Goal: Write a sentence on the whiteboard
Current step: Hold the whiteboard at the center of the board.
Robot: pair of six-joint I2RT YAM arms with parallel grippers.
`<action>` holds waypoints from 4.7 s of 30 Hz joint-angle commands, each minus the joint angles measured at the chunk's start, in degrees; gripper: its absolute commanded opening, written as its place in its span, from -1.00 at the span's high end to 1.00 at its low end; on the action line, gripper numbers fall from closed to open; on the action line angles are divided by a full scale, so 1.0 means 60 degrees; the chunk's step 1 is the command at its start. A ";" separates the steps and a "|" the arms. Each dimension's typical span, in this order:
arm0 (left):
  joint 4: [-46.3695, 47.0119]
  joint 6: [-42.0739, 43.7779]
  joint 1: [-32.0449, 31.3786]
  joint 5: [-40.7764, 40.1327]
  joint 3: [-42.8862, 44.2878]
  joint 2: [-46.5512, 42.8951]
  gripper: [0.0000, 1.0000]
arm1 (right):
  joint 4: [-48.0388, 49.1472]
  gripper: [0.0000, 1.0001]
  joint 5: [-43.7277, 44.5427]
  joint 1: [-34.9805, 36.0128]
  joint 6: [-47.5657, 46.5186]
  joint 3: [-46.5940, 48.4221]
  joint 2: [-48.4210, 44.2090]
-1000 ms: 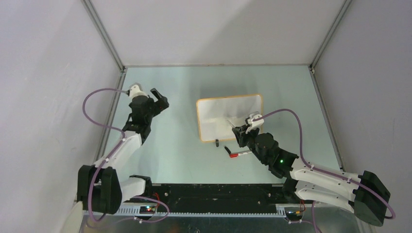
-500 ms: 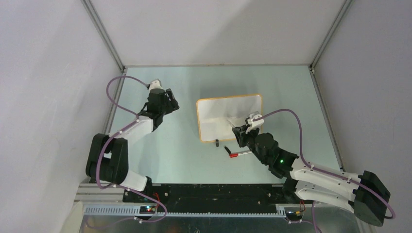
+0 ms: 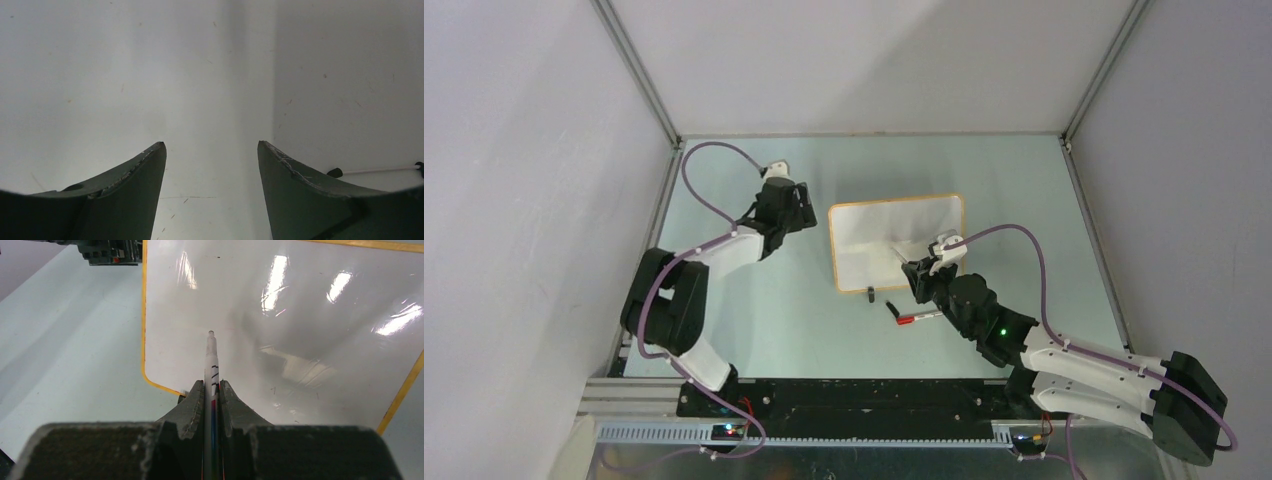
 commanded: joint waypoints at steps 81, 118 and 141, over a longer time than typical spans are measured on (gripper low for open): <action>0.5610 -0.1140 0.1154 0.9531 -0.0950 -0.0381 -0.29 | -0.2063 1.00 -0.1568 0.0025 0.0876 0.2741 0.0945; 0.6464 -0.1402 0.1292 1.0347 -0.0887 0.0273 0.17 | -0.4934 1.00 -0.2711 -0.0667 0.2138 0.5370 0.2592; 0.8164 -0.2149 0.1292 1.0870 -0.1177 0.0556 0.22 | -0.4875 1.00 -0.2915 -0.0793 0.2196 0.5370 0.2626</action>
